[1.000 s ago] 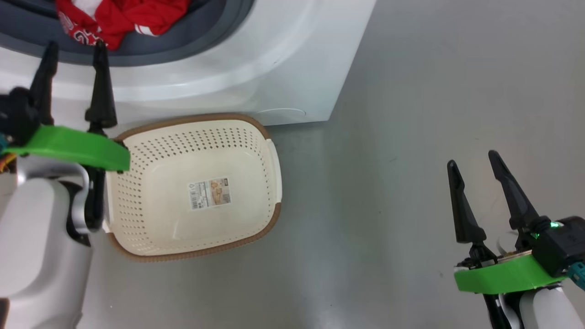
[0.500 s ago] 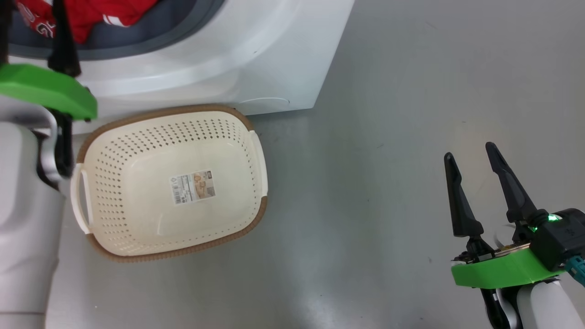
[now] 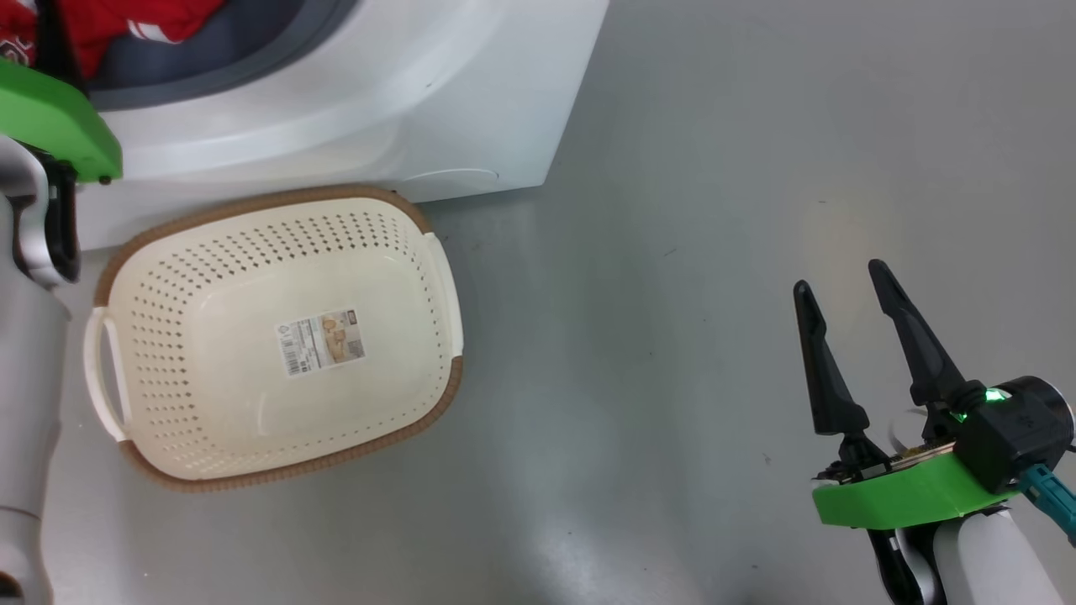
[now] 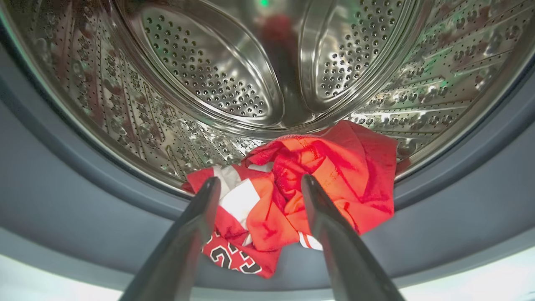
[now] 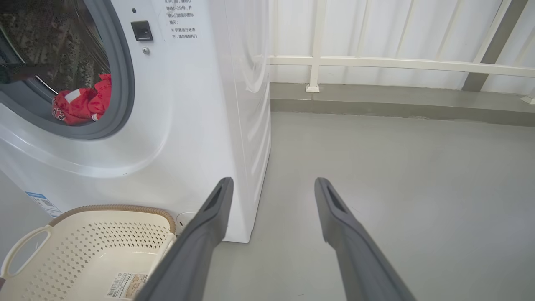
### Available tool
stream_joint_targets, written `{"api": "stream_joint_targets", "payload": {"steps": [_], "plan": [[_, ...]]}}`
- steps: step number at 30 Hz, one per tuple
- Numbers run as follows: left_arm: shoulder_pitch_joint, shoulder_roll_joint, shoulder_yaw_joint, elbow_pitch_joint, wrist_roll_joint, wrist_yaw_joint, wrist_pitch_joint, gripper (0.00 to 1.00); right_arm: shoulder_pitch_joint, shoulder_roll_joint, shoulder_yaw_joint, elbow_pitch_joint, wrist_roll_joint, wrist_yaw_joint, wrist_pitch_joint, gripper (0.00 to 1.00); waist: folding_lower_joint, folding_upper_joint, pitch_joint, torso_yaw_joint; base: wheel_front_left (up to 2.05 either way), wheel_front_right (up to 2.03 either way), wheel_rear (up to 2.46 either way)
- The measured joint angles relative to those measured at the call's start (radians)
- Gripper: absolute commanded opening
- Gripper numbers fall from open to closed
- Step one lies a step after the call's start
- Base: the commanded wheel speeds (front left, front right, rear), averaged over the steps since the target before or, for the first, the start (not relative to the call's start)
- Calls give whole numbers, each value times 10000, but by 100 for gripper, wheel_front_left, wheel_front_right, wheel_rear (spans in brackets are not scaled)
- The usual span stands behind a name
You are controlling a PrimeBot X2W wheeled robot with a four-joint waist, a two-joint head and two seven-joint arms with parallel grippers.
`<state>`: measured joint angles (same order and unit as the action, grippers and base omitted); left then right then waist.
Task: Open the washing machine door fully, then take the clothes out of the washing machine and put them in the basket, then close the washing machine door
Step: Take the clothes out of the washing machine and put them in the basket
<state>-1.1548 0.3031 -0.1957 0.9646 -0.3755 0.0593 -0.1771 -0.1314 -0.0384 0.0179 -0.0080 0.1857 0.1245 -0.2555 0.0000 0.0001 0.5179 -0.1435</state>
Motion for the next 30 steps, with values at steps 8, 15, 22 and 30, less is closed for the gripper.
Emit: {"api": "stream_joint_targets", "payload": {"steps": [8, 15, 22, 30], "plan": [[-752, 290, -443, 1346, 531, 38, 12, 100, -23, 0, 276, 69, 79, 0, 0, 100, 0, 0, 160, -350, 0, 0, 0], [-1291, 727, -777, 2213, 848, 209, 109, 100, -215, 0, 405, 140, 364, 0, 0, 100, 0, 0, 376, -664, 0, 0, 0], [-1665, 1083, -995, 2771, 1122, 385, 263, 100, -218, 2, 562, 201, 581, 0, 0, 100, 0, 0, 623, -951, 0, 0, 0], [-1792, 1478, -1039, 3103, 1103, 514, 627, 100, -331, 4, 637, 230, 830, 0, 0, 100, 0, 0, 818, -1250, 0, 0, 0]]}}
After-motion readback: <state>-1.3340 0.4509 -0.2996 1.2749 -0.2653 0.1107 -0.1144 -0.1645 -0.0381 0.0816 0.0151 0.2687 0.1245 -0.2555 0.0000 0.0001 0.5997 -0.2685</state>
